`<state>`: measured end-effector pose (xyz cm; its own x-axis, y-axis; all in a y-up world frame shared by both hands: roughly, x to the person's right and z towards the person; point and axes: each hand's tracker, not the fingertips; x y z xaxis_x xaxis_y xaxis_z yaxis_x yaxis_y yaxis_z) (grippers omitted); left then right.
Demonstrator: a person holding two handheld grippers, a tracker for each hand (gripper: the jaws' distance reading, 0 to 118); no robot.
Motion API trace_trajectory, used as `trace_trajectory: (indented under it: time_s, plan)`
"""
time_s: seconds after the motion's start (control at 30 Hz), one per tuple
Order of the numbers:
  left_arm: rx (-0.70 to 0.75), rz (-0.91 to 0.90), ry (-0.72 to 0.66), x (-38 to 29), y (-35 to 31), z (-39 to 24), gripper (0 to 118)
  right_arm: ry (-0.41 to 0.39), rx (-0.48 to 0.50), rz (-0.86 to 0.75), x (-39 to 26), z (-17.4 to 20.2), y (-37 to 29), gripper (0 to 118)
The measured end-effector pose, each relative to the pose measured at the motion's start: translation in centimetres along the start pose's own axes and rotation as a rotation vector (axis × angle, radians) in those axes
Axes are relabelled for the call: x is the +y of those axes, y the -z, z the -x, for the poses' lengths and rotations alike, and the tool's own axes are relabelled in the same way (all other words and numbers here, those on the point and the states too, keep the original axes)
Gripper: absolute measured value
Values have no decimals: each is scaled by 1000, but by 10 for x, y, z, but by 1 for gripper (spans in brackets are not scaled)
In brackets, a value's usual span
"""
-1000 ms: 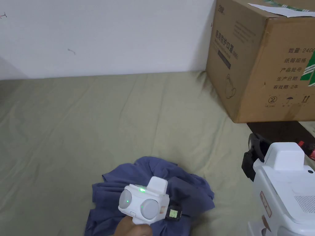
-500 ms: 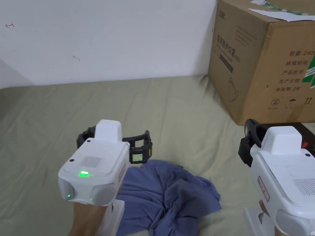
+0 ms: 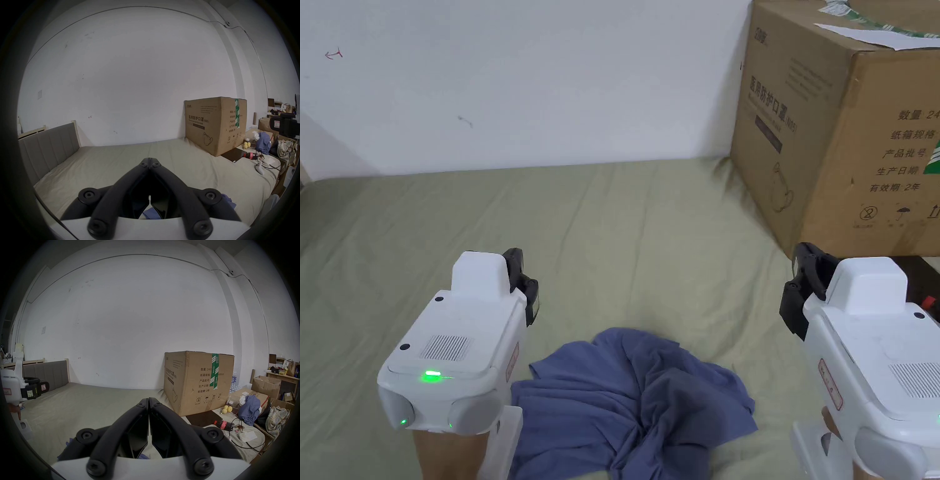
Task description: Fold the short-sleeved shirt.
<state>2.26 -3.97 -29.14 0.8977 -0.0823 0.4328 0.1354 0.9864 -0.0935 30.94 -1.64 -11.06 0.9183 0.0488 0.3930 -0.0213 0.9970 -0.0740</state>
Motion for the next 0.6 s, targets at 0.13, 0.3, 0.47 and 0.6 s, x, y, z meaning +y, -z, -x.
trace_trajectory:
  time_s: [0.13,0.3,0.47,0.6]
  plan:
    - [5,7,-15,-2,1,0,0,1,1,0,-1,0,1,0]
    - [3,131,-39,-15,10,4,0,-2,0,10,-4,-1,3,0]
    - [-17,403,-99,-56,29,16,0,0,1,28,-11,-2,6,0]
    - [-52,576,-204,-102,36,27,0,1,5,44,-16,-1,11,0]
